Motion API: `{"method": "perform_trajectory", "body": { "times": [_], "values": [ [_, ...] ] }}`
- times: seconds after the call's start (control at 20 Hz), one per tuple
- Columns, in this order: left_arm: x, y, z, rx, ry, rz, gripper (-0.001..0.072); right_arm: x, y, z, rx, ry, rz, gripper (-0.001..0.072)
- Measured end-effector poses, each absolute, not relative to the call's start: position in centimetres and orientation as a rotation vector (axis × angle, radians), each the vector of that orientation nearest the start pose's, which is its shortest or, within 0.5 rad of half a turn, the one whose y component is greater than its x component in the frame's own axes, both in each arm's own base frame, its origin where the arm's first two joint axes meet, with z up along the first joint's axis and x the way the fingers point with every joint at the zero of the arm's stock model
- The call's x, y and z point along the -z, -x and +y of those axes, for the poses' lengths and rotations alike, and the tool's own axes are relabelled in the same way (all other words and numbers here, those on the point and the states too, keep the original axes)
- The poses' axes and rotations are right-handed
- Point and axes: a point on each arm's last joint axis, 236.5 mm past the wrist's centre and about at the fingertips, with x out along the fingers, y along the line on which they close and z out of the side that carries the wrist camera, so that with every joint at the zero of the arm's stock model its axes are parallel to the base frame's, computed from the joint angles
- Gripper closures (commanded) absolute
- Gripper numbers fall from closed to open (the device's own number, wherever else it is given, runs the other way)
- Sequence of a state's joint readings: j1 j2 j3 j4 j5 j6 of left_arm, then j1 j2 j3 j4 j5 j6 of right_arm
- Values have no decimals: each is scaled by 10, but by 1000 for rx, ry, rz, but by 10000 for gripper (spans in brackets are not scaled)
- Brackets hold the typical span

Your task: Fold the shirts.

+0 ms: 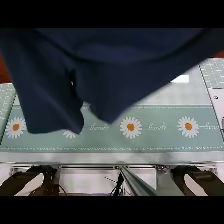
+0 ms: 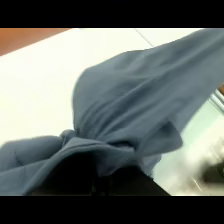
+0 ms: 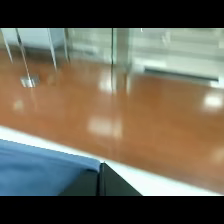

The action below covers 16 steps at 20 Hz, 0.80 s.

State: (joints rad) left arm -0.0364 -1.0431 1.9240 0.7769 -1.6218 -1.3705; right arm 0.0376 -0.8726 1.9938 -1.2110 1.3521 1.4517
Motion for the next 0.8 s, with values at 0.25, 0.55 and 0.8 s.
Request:
{"method": "perform_trajectory", "body": {
  "times": [0.25, 0.55, 0.8],
  "values": [
    [-276, -228, -201, 872, -83, 984, 678, -409, -220, 68, -307, 38, 427, 694],
    [-139, -234, -177, 595, -194, 1283, 679, -270, -215, 12, -50, 6, 780, 696],
    [-55, -297, -163, 362, -24, 1212, 678, -155, -267, -4, 60, -30, 981, 694]
  ]
}}
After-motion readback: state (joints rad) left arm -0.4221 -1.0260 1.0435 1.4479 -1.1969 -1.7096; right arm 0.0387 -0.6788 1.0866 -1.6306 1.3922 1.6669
